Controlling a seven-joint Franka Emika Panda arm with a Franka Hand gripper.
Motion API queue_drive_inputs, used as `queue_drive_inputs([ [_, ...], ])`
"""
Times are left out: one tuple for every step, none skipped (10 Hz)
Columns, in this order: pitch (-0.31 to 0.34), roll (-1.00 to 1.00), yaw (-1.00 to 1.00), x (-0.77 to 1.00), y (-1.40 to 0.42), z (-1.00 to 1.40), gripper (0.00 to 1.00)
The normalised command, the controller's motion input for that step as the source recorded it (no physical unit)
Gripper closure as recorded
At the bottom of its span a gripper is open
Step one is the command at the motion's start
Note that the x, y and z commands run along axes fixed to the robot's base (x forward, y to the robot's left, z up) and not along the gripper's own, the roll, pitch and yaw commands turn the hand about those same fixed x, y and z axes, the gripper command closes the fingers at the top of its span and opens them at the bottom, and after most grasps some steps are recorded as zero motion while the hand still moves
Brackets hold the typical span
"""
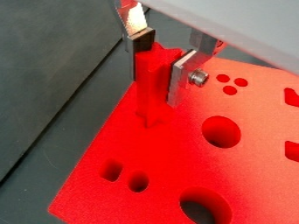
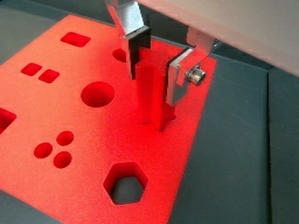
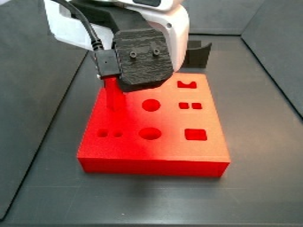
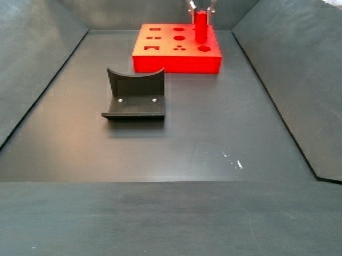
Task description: Insert the star object.
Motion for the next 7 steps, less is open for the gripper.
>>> queue_drive_inputs([
  [-0.293, -0.21, 0.0, 0.0, 0.0, -0.47, 1.0],
  [-0.3, -0.18, 0.0, 0.0, 0.03, -0.52, 1.0],
  [-0.191, -0.02, -0.02, 0.0, 0.0, -0.87, 1.0],
  [-0.04, 0.18, -0.08, 0.03, -0.04, -0.99, 1.0],
  [0.0, 0.29, -0.09, 0.0, -0.09, -0.8, 1.0],
  [0.079, 0.18, -0.09, 0.03, 0.0, -0.59, 1.0],
  [0.0, 0.0, 0.0, 0.0, 0.0, 0.0, 1.0],
])
